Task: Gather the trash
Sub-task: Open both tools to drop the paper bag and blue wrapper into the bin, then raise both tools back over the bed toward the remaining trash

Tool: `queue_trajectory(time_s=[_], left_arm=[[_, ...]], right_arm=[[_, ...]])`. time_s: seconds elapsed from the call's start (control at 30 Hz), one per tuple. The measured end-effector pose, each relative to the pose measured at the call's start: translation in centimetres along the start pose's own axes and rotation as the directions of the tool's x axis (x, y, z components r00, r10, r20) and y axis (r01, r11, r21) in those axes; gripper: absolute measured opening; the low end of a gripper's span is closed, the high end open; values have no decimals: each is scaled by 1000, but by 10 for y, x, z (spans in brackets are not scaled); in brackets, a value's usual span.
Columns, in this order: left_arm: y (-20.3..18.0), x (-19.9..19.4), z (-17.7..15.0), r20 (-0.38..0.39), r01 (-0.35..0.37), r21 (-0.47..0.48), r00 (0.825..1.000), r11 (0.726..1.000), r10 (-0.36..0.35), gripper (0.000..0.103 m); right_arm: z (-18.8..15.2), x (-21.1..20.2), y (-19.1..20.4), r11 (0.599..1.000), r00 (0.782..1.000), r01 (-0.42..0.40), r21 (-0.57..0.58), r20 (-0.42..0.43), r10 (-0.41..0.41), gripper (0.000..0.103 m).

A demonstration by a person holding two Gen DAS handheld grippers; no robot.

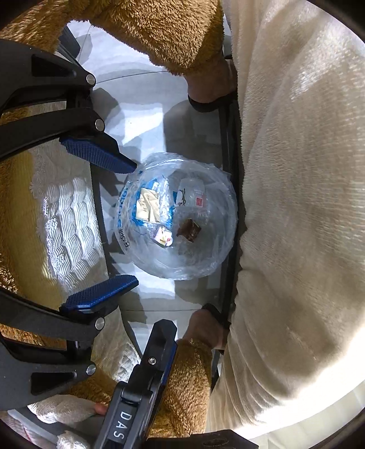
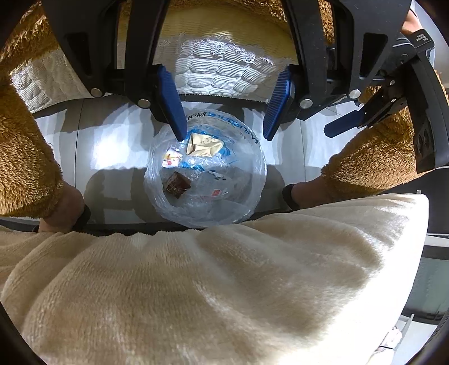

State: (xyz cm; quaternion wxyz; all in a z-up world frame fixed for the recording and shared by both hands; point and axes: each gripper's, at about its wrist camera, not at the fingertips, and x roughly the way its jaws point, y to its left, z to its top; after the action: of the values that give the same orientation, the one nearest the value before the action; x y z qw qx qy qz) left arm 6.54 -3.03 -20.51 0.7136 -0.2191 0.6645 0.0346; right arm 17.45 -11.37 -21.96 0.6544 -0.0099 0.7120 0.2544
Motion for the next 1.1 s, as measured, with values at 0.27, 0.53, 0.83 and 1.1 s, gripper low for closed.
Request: queue_trajectory(time_s=[0.27, 0.53, 0.83, 1.1], left_arm=[[-7, -25, -8, 86, 35, 35, 996, 999, -38, 73], [-8, -57, -12, 203, 86, 63, 974, 994, -97, 73], [-8, -97, -8, 323, 105, 94, 937, 990, -130, 73], [-3, -146, 11, 441, 82, 118, 889, 990, -126, 73]], right_arm=[[-7, -22, 2, 997, 995, -69, -22, 70, 70, 56], [-14, -59, 12, 989, 972, -115, -97, 196, 132, 56], [-19, -108, 41, 967, 924, -58, -247, 353, 146, 56], [1, -144, 55, 954, 882, -42, -296, 438, 175, 56]])
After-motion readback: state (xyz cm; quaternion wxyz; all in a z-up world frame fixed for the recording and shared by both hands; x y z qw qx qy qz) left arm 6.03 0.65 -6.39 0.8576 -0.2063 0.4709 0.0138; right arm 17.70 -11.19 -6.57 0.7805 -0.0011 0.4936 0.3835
